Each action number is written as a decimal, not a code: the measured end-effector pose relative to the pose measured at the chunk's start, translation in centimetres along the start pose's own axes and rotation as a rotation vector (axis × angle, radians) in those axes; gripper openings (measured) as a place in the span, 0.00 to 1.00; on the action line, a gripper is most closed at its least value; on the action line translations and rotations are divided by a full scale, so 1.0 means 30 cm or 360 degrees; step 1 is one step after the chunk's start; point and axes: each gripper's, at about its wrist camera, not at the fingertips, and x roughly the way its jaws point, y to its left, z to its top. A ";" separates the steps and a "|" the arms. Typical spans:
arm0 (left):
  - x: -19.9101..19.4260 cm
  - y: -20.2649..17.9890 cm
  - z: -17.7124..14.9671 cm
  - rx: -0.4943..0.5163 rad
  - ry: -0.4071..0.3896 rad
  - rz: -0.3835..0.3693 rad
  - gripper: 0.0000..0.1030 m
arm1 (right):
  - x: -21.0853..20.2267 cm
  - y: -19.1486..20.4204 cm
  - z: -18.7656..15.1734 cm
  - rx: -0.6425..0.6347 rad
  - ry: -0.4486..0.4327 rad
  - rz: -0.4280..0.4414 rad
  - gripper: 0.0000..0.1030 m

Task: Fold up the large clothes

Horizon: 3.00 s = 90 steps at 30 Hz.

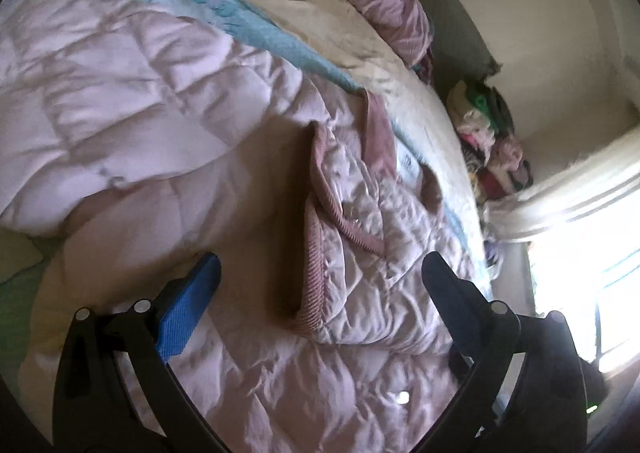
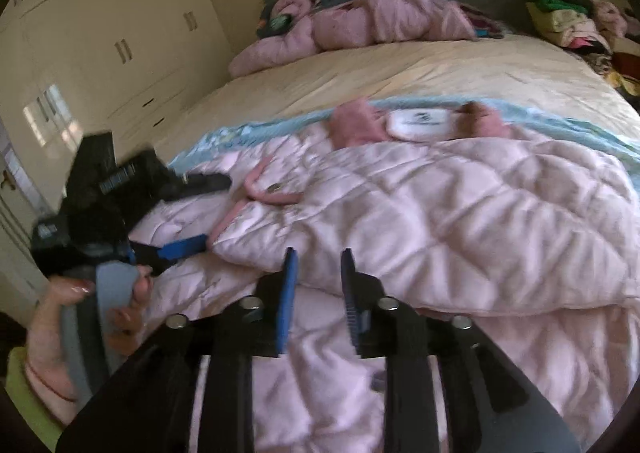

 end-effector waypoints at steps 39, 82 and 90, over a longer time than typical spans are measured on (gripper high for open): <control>-0.006 0.032 -0.012 0.0346 -0.0078 0.0351 0.13 | 0.087 -0.696 0.053 0.0487 0.0270 -0.0672 0.47; -0.051 -0.167 -0.124 0.0622 -0.0103 0.0472 0.91 | -0.050 -0.344 -0.035 0.0314 0.0204 -0.0348 0.83; -0.151 -0.161 -0.117 0.0582 -0.0157 0.0567 0.91 | -0.117 -0.222 0.007 0.0247 0.0146 -0.0280 0.94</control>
